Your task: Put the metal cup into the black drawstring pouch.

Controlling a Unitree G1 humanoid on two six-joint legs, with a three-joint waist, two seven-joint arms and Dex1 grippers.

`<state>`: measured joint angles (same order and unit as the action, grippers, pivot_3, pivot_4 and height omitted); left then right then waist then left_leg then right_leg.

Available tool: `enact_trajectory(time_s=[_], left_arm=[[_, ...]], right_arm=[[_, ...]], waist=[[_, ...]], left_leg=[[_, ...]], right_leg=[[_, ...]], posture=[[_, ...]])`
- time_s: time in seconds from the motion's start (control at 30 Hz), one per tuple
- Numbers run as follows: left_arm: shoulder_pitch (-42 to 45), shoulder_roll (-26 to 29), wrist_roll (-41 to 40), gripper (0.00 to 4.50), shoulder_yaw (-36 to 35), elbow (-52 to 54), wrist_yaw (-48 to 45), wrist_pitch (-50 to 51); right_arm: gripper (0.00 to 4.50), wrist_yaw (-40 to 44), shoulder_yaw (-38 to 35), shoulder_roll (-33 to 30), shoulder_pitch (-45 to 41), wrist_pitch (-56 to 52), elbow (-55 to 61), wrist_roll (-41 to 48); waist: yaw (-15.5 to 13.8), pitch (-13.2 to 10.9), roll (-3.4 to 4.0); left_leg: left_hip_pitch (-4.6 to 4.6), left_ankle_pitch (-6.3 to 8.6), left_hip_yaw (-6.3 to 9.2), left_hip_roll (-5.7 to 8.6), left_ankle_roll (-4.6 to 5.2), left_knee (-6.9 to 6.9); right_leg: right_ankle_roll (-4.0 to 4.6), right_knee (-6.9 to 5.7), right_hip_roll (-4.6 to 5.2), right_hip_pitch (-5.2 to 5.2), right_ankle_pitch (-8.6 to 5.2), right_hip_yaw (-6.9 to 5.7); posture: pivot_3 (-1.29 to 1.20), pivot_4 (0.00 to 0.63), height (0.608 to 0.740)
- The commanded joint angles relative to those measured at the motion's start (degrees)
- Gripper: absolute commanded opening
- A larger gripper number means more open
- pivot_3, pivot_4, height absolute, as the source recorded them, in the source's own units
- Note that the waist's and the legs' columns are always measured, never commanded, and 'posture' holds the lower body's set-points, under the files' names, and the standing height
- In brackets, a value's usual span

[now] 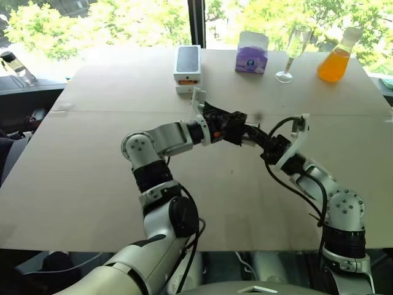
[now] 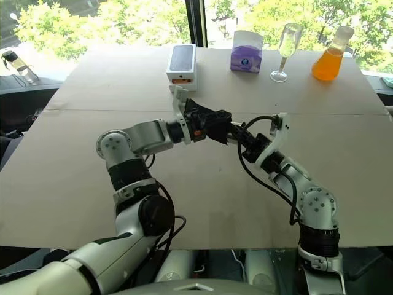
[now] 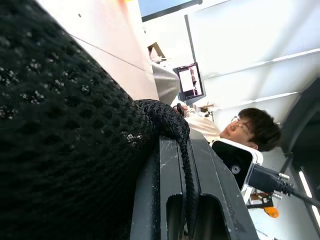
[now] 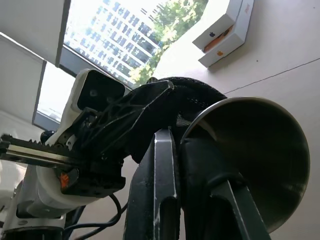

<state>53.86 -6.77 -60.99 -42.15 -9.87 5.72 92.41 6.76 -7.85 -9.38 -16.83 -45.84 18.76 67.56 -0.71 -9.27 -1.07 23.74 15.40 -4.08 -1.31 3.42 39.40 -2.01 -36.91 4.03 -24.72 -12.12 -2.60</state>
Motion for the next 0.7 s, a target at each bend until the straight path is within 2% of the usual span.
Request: enact_trajectory(time_s=[0.03, 0.2, 0.43, 0.5, 0.7], left_arm=[[1.8, 0.0, -6.9, 0.0, 1.2, -1.3, 3.4, 0.1], [1.1, 1.0, -13.5, 0.0, 4.9, -1.3, 5.9, 0.1], [-2.3, 9.3, -21.8, 0.0, 19.6, 4.3, 1.0, 0.1], [-2.7, 11.2, -22.5, 0.0, 22.1, 4.8, -0.2, 0.1], [-2.7, 12.7, -21.0, 0.0, 23.8, 4.8, -2.8, 0.1]], right_arm=[[0.04, 6.6, 2.1, -0.3, -0.5, 4.4, 2.7, -4.3], [0.04, 14.9, 7.9, -3.7, 0.2, 8.7, 3.4, -14.0], [0.04, 23.4, 14.9, -7.5, -0.2, 14.7, 0.2, -26.5], [0.04, 25.8, 17.0, -8.8, -1.0, 17.1, -0.7, -30.8], [0.04, 30.5, 22.9, -10.1, -3.6, 25.3, -4.3, -42.7]], waist=[[0.0, 0.0, 0.0], [0.0, 0.0, 0.0], [0.1, 0.0, 0.0], [0.1, 0.0, 0.01], [0.0, 0.0, 0.0]], left_leg=[[0.0, 0.0, 0.0, 0.0, 0.0, 0.0], [-0.01, -0.01, 0.01, 0.0, -0.02, 0.0], [-0.04, -0.02, -0.01, 0.0, -0.04, -0.01], [-0.05, -0.03, -0.01, 0.0, -0.06, 0.0], [-0.06, -0.04, -0.02, 0.04, -0.07, 0.01]], right_leg=[[0.0, 0.0, 0.0, 0.0, 0.0, 0.0], [0.0, -0.01, 0.0, 0.0, 0.0, -0.03], [0.0, -0.03, -0.01, 0.0, 0.0, -0.02], [0.0, -0.05, -0.01, 0.0, 0.0, -0.02], [0.0, -0.05, 0.0, 0.01, 0.0, -0.03]], posture=[[0.0, 0.15, 0.737], [0.0, 0.15, 0.737], [0.0, 0.15, 0.737], [0.0, 0.15, 0.737], [0.0, 0.15, 0.737]])
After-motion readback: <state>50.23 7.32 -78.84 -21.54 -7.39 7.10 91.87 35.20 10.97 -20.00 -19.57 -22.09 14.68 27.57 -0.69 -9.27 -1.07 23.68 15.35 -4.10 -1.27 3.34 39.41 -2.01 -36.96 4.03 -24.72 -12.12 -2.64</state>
